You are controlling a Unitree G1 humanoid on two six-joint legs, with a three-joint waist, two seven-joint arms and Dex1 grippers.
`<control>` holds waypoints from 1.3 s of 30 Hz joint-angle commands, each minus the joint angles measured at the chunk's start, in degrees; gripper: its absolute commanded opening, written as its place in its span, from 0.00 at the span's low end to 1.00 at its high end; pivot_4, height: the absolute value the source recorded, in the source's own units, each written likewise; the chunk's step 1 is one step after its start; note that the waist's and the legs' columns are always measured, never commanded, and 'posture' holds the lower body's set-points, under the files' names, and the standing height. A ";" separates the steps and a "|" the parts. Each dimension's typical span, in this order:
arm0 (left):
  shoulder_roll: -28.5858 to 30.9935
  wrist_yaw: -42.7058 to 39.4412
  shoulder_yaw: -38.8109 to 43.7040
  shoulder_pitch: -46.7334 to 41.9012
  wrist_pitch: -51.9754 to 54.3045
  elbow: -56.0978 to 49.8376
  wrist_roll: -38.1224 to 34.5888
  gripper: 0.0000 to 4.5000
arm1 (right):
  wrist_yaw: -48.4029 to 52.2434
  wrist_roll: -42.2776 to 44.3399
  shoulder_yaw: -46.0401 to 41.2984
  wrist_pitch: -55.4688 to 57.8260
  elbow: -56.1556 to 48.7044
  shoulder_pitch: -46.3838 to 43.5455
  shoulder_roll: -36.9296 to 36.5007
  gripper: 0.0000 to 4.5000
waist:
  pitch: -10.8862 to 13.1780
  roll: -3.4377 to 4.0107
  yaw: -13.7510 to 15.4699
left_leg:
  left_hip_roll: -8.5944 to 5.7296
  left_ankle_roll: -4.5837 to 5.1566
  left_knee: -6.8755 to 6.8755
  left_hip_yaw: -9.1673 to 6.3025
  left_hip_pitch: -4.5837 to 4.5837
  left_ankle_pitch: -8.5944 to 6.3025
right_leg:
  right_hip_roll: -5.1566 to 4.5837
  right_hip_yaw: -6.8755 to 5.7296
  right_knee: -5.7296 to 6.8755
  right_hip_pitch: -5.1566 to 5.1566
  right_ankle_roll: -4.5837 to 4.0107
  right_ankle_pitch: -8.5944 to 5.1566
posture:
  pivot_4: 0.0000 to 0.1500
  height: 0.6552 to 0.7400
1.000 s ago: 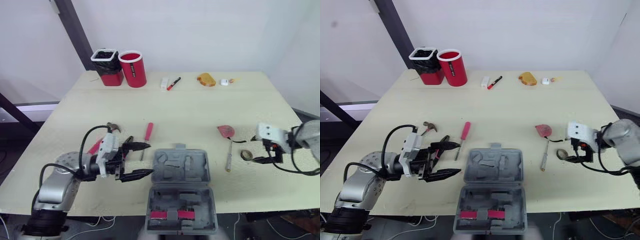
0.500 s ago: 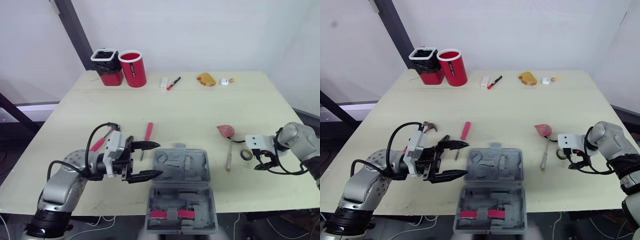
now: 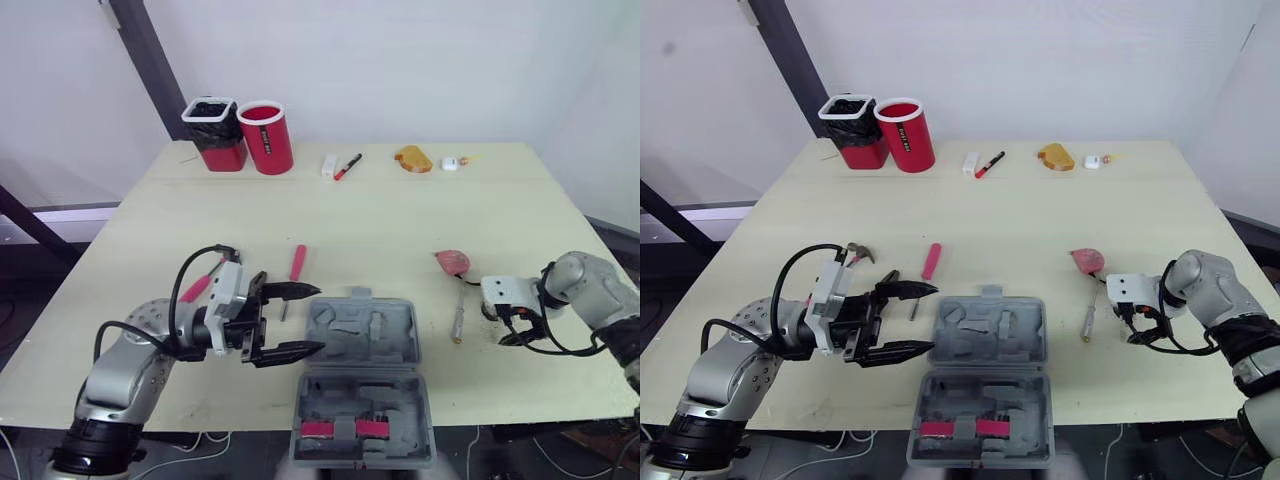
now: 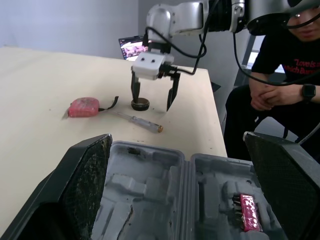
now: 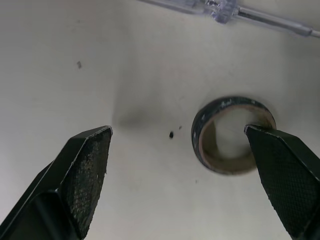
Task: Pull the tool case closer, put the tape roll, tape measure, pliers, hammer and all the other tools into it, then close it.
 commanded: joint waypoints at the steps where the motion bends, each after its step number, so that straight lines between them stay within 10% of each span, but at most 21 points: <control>1: -0.12 -0.59 0.59 -0.40 -0.94 -0.33 -0.62 1.00 | -1.25 -0.73 -1.06 -0.35 0.78 -0.53 0.25 0.88 | -0.01 -0.01 -0.01 | 0.00 0.00 0.00 -0.01 0.00 0.00 | 0.00 -0.01 -0.01 0.01 0.00 0.00 | 1.00 1.00; 10: -0.36 -1.05 0.94 0.51 -1.84 -0.29 -0.67 1.00 | -0.41 -1.81 -0.82 -0.71 1.11 -1.66 -0.23 0.00 | 0.00 -0.01 -0.04 | 0.01 0.00 0.07 0.00 0.03 0.00 | 0.00 0.01 0.01 0.05 0.00 0.00 | 1.00 1.00; 25: -2.15 2.14 2.86 2.28 -3.60 0.04 -0.59 1.00 | 8.37 -6.24 1.10 -1.95 -10.35 -7.01 -1.80 0.00 | 0.02 0.04 -0.39 | 0.05 0.00 0.06 0.01 0.02 0.00 | 0.04 0.03 0.01 0.01 0.00 0.00 | 1.00 1.00; 39: -5.04 15.46 12.86 17.19 -6.64 -5.83 1.32 1.00 | 14.03 -8.02 10.08 6.39 -14.32 -19.89 19.92 0.00 | 0.04 0.06 -0.22 | 0.12 0.00 0.06 -0.04 0.01 0.00 | 0.04 -0.05 0.05 -0.01 -0.03 0.01 | 1.00 1.00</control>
